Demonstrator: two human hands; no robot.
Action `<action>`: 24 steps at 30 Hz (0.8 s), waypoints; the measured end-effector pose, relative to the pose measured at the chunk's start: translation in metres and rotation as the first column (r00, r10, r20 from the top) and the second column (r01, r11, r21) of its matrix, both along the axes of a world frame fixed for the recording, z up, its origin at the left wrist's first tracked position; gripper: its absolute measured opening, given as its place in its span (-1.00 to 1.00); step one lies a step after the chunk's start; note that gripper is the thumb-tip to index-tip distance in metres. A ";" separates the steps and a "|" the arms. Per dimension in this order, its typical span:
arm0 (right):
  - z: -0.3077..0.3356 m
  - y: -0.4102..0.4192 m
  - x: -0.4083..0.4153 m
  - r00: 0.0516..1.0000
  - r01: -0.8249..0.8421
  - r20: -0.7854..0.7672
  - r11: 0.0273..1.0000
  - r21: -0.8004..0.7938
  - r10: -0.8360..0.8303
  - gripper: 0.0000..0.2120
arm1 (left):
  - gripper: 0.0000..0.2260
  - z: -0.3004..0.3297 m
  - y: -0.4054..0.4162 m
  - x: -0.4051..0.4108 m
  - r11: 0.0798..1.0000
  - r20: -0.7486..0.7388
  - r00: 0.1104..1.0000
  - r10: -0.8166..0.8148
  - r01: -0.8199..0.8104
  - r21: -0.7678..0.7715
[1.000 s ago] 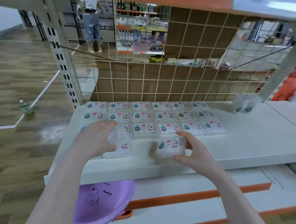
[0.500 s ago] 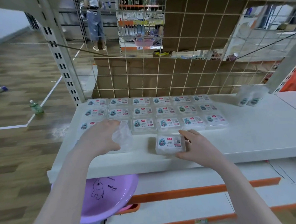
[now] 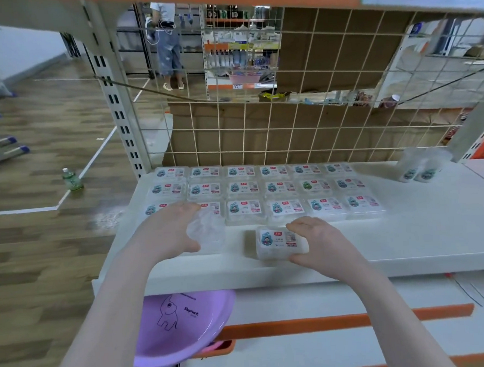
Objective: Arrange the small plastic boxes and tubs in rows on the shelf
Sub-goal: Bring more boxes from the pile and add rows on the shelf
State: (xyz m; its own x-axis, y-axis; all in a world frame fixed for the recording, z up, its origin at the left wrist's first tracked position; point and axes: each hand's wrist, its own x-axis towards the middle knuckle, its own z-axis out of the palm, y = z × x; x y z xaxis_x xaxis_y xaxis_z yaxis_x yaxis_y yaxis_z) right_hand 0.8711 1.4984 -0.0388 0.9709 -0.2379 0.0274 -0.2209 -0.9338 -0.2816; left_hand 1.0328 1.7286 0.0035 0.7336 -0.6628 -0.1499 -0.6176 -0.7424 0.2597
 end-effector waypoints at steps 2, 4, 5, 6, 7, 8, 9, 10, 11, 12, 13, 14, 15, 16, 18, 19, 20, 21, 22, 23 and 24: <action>-0.001 0.007 0.005 1.000 -0.017 0.022 1.000 -0.019 0.017 -0.44 | -0.30 0.000 0.003 0.001 1.000 -0.003 1.000 -0.004 0.004 -0.007; -0.002 0.014 0.011 0.999 -0.029 0.038 0.999 -0.032 0.031 -0.47 | -0.30 0.000 0.006 0.002 1.000 -0.003 1.000 -0.009 0.009 -0.011; -0.002 0.016 0.013 0.998 -0.033 0.045 0.999 -0.036 0.034 -0.49 | -0.29 0.000 0.008 0.003 1.000 -0.003 1.000 -0.012 0.012 -0.014; -0.003 0.019 0.015 0.998 -0.034 0.051 0.999 -0.039 0.036 -0.50 | -0.29 -0.001 0.009 0.004 1.000 -0.003 1.000 -0.015 0.015 -0.016; -0.003 0.021 0.017 0.998 -0.034 0.055 0.998 -0.044 0.036 -0.51 | -0.28 -0.001 0.011 0.005 1.000 -0.003 1.000 -0.019 0.019 -0.017; -0.003 0.024 0.019 0.998 -0.033 0.057 0.998 -0.048 0.036 -0.53 | -0.28 -0.001 0.012 0.006 1.000 -0.002 1.000 -0.023 0.023 -0.016; -0.003 0.026 0.021 0.998 -0.032 0.057 0.998 -0.050 0.035 -0.54 | -0.28 -0.002 0.014 0.007 1.000 0.001 1.000 -0.028 0.028 -0.015; -0.004 0.028 0.023 0.998 -0.030 0.057 0.998 -0.050 0.033 -0.55 | -0.28 -0.002 0.015 0.008 0.999 0.004 0.999 -0.032 0.032 -0.013; -0.004 0.030 0.024 0.998 -0.029 0.056 0.998 -0.051 0.032 -0.57 | -0.28 -0.002 0.016 0.009 0.999 0.006 0.999 -0.036 0.036 -0.012; -0.004 0.032 0.025 0.998 -0.029 0.056 0.998 -0.054 0.032 -0.59 | -0.29 -0.003 0.017 0.010 0.999 0.007 0.999 -0.038 0.038 -0.012; -0.004 0.034 0.026 0.998 -0.028 0.056 0.998 -0.056 0.032 -0.60 | -0.28 -0.003 0.018 0.011 0.999 0.007 0.999 -0.039 0.039 -0.014; -0.003 0.036 0.028 0.998 -0.027 0.056 0.998 -0.059 0.030 -0.60 | -0.28 -0.003 0.019 0.011 0.999 0.005 0.999 -0.040 0.040 -0.015; -0.003 0.037 0.029 0.998 -0.026 0.055 0.998 -0.062 0.029 -0.59 | -0.28 -0.003 0.020 0.012 0.999 0.007 0.999 -0.041 0.041 -0.017; -0.003 0.039 0.030 0.998 -0.024 0.055 0.998 -0.063 0.027 -0.60 | -0.28 -0.003 0.021 0.012 0.999 0.010 0.999 -0.043 0.043 -0.021; -0.002 0.042 0.033 0.998 -0.019 0.051 0.998 -0.060 0.023 -0.62 | -0.29 -0.003 0.023 0.014 0.998 0.019 0.999 -0.050 0.050 -0.037; -0.002 0.043 0.035 0.999 -0.020 0.046 0.998 -0.062 0.023 -0.62 | -0.29 -0.003 0.024 0.014 0.997 0.025 0.998 -0.055 0.056 -0.046; -0.001 0.045 0.036 0.999 -0.022 0.041 0.998 -0.066 0.025 -0.63 | -0.29 -0.003 0.025 0.015 0.997 0.029 0.998 -0.060 0.061 -0.052; -0.001 0.046 0.038 0.999 -0.023 0.037 0.997 -0.071 0.026 -0.63 | -0.28 -0.002 0.026 0.016 0.996 0.033 0.997 -0.065 0.067 -0.054; -0.002 0.047 0.039 0.999 -0.022 0.035 0.997 -0.076 0.025 -0.64 | -0.28 -0.002 0.027 0.017 0.996 0.036 0.997 -0.069 0.071 -0.054; -0.002 0.048 0.040 0.999 -0.020 0.036 0.997 -0.081 0.023 -0.64 | -0.28 -0.002 0.028 0.017 0.996 0.039 0.997 -0.073 0.075 -0.052; -0.002 0.048 0.041 0.999 -0.016 0.037 0.996 -0.083 0.020 -0.63 | -0.29 -0.002 0.029 0.018 0.996 0.041 0.996 -0.076 0.078 -0.053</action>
State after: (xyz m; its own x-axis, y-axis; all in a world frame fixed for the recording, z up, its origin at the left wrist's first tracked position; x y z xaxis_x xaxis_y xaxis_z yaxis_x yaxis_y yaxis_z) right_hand 0.9117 1.5467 -0.0407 0.9729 -0.2158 0.0831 -0.1944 -0.9579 -0.2111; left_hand 1.0509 1.7572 0.0012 0.6850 -0.7236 -0.0847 -0.6825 -0.6780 0.2730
